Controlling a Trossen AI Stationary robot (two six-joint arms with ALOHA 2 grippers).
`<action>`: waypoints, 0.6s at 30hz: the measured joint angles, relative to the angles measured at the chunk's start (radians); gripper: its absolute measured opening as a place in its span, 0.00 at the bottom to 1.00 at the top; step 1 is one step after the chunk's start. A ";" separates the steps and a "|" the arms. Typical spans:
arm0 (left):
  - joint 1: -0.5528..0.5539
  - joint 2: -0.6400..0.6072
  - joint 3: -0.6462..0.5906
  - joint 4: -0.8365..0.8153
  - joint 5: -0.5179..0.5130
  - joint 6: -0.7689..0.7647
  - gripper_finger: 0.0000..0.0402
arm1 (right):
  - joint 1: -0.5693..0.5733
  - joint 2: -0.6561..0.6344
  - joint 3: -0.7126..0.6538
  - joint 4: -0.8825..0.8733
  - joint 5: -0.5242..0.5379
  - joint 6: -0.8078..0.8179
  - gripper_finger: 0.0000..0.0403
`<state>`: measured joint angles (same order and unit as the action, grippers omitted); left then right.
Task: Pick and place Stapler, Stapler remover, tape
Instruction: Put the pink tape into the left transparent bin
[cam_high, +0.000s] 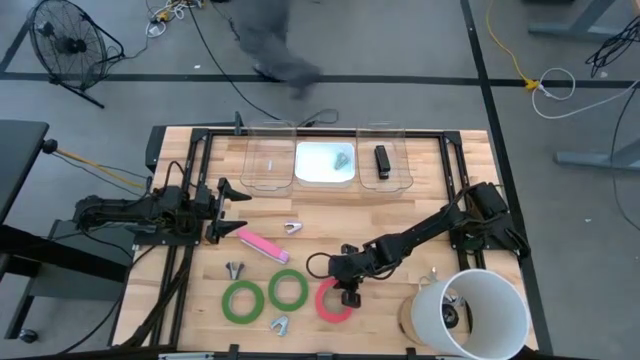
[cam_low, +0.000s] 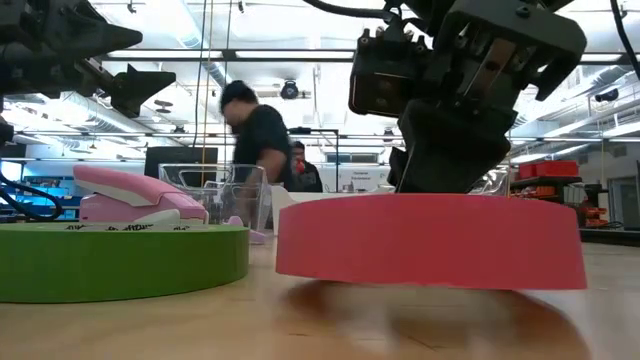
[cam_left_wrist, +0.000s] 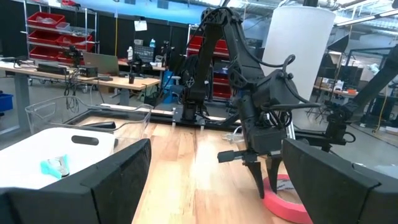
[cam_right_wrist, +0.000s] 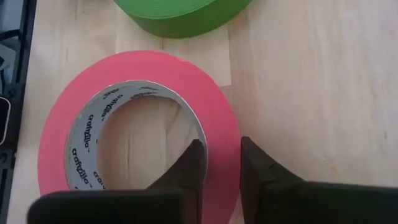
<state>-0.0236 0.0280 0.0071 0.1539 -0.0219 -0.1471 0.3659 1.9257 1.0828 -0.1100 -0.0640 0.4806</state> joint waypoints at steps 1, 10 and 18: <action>0.000 0.000 0.000 0.000 0.000 0.000 0.91 | -0.003 -0.008 -0.002 -0.010 0.000 -0.007 0.12; 0.000 0.000 0.000 0.007 -0.006 0.000 0.91 | -0.036 -0.161 -0.004 -0.136 0.133 -0.064 0.12; 0.000 0.000 0.000 0.081 -0.090 0.000 0.91 | -0.089 -0.314 -0.003 -0.201 0.281 -0.159 0.12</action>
<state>-0.0235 0.0280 0.0067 0.2345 -0.1121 -0.1469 0.2766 1.6116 1.0798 -0.3113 0.2167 0.3213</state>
